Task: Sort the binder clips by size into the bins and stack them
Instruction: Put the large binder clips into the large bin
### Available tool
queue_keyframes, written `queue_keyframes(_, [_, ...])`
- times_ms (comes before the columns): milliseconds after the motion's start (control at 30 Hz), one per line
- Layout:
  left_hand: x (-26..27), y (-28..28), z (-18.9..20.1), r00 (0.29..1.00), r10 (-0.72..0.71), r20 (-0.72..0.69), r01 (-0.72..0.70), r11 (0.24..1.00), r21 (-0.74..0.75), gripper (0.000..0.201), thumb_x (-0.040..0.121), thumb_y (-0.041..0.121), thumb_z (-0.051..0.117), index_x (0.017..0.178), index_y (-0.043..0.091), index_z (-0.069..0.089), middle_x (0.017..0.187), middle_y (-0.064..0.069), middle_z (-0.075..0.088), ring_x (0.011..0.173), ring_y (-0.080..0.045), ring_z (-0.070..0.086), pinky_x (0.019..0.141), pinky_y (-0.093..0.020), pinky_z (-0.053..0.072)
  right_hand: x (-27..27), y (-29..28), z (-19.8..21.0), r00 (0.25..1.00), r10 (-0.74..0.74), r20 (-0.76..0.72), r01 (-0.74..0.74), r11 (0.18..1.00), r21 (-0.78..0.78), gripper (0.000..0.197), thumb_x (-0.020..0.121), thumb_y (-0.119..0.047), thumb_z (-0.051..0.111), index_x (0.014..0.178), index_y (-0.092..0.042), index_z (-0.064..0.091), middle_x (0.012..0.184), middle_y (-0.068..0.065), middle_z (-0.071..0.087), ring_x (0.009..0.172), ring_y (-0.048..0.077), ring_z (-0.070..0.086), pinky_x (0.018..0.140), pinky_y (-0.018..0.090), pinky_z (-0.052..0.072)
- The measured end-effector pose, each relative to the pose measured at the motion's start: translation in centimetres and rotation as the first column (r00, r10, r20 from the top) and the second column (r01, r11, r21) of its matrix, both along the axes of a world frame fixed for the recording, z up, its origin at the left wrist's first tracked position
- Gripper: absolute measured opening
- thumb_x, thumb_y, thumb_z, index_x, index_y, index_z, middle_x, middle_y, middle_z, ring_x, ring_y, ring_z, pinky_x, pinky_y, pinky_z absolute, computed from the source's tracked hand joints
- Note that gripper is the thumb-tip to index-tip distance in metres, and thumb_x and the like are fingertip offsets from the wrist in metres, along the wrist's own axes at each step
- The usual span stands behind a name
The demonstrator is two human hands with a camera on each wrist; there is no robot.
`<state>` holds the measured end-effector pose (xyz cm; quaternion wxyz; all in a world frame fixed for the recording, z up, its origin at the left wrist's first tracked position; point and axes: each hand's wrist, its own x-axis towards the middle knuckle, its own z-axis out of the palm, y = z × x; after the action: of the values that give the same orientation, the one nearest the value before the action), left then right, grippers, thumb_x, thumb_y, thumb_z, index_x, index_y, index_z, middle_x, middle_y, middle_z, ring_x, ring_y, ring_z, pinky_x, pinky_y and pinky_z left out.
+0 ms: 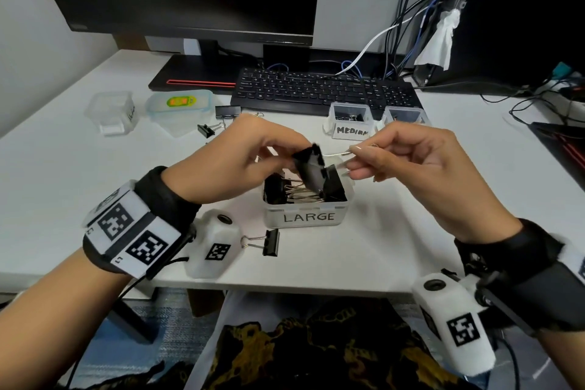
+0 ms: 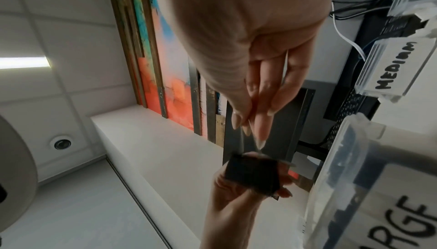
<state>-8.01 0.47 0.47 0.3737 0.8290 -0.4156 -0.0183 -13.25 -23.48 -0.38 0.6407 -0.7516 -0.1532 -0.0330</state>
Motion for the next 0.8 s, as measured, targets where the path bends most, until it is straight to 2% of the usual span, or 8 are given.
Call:
queue_keyframes(67, [0.0,0.0,0.1,1.000,-0.001,-0.005,0.001,0.998,-0.063,0.032,0.086,-0.009,0.052,0.099,0.010,0.074,0.099,-0.002,0.073,0.095,-0.018,0.069,0.074,-0.043,0.057,-0.3,0.5,0.0,0.996,0.091,-0.020,-0.091,0.996,0.011,0.014,0.084,-0.015,0.064,0.090,-0.006,0.071,0.083,0.010,0.076,0.076,0.018,0.074,0.068,0.019,0.054])
queue_keyframes(133, [0.0,-0.2,0.0,0.999,0.032,0.017,-0.030,0.995,-0.092,0.027,0.086,-0.002,0.060,0.106,0.011,0.073,0.102,-0.002,0.071,0.095,-0.015,0.069,0.074,-0.039,0.057,-0.6,1.3,-0.2,0.991,0.133,-0.013,-0.133,0.991,0.019,0.011,0.084,-0.011,0.064,0.090,-0.005,0.071,0.082,0.011,0.076,0.074,0.019,0.074,0.067,0.017,0.053])
queue_keyframes(233, [0.2,-0.2,-0.4,0.974,0.223,0.050,-0.211,0.962,-0.173,0.037,0.083,0.014,0.073,0.119,0.018,0.066,0.104,0.001,0.069,0.087,-0.011,0.069,0.072,-0.033,0.058,-0.8,2.0,-0.5,0.997,0.066,0.051,-0.067,0.998,0.015,0.009,0.086,-0.006,0.065,0.089,-0.001,0.072,0.081,0.012,0.075,0.072,0.016,0.073,0.065,0.013,0.051])
queue_keyframes(333, [0.4,-0.1,-0.2,0.944,0.331,-0.013,-0.325,0.917,-0.232,0.019,0.089,0.017,0.068,0.107,0.012,0.069,0.093,-0.001,0.072,0.080,-0.012,0.070,0.068,-0.035,0.058,-0.6,1.8,-0.6,0.993,-0.068,0.101,0.067,0.998,0.016,0.008,0.086,-0.008,0.066,0.087,-0.003,0.073,0.080,0.009,0.076,0.071,0.016,0.073,0.062,0.012,0.049])
queue_keyframes(467, [-0.4,-0.7,0.6,0.948,0.208,-0.241,-0.275,0.916,-0.293,0.032,0.094,0.030,0.055,0.102,0.005,0.072,0.094,-0.008,0.074,0.090,-0.015,0.071,0.075,-0.030,0.060,-0.3,1.4,-0.7,0.988,-0.124,0.089,0.124,0.992,0.005,0.015,0.086,-0.012,0.067,0.089,0.001,0.072,0.080,0.009,0.076,0.070,0.015,0.072,0.062,0.011,0.048])
queue_keyframes(600, [-0.8,-0.7,0.7,0.938,0.148,-0.314,-0.226,0.946,-0.231,0.049,0.066,0.033,0.079,0.110,0.013,0.071,0.101,-0.002,0.073,0.092,-0.013,0.070,0.087,-0.035,0.058,-0.2,1.4,-0.8,0.993,-0.100,0.069,0.101,0.995,-0.001,0.014,0.086,-0.011,0.066,0.088,0.002,0.071,0.080,0.009,0.076,0.070,0.015,0.073,0.062,0.011,0.049])
queue_keyframes(733, [-1.0,-0.8,0.6,0.912,0.124,-0.391,-0.229,0.945,-0.234,0.062,0.051,0.022,0.085,0.110,0.009,0.069,0.102,-0.003,0.074,0.068,-0.002,0.064,0.077,-0.031,0.060,-0.4,1.4,-0.5,0.999,-0.025,0.042,0.025,1.000,0.004,0.015,0.084,-0.014,0.065,0.087,-0.001,0.071,0.079,0.012,0.075,0.069,0.016,0.072,0.064,0.014,0.051])
queue_keyframes(800, [-1.3,-1.0,0.7,0.908,0.117,-0.402,-0.225,0.946,-0.233,0.060,0.053,0.020,0.086,0.110,0.009,0.070,0.101,-0.002,0.075,0.071,-0.010,0.058,0.073,-0.038,0.055,-0.5,1.6,-0.4,0.999,0.007,0.041,-0.007,1.000,0.004,0.018,0.082,-0.016,0.065,0.088,0.000,0.071,0.079,0.014,0.075,0.068,0.017,0.072,0.063,0.014,0.051])
